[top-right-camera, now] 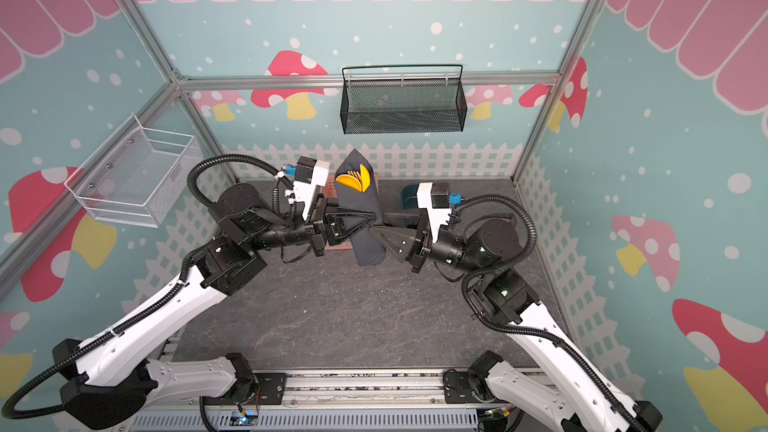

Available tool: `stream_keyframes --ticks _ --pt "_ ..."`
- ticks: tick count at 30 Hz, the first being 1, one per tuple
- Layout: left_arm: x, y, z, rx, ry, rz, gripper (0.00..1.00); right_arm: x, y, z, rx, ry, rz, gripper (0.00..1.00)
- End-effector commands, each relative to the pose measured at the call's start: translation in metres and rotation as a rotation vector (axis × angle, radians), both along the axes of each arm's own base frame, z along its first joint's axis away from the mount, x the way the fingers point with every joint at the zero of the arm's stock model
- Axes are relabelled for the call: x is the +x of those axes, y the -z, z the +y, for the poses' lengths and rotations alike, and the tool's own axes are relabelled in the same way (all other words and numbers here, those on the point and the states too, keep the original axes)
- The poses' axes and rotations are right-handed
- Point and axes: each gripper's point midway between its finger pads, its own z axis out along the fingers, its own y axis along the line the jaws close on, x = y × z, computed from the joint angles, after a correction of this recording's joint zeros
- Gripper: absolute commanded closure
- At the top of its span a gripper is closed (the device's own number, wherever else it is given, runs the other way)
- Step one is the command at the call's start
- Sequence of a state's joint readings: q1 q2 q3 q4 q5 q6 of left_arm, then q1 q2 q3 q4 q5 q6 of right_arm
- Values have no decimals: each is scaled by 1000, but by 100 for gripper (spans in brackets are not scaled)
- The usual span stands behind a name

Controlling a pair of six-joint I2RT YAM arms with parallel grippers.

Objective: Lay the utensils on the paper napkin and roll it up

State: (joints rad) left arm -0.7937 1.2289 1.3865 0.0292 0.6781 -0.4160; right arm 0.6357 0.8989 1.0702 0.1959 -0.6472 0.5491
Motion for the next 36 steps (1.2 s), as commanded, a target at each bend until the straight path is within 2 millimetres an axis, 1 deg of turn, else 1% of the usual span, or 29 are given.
stream_keyframes --ticks 1,7,22,27,36 --pt "-6 -10 -1 -27 35 -22 93 -7 -6 1 19 -31 -30 63" --pt "-7 -10 -3 -30 51 -20 93 -9 -4 3 12 -54 -34 64" --pt "-11 -10 -7 -24 82 -13 92 -16 4 11 -19 -135 -39 70" --pt "-11 -10 -9 -20 89 -11 92 -17 5 12 -21 -140 -41 74" --pt "-12 -10 -11 -20 94 -10 92 -18 -1 6 -8 -110 -62 85"
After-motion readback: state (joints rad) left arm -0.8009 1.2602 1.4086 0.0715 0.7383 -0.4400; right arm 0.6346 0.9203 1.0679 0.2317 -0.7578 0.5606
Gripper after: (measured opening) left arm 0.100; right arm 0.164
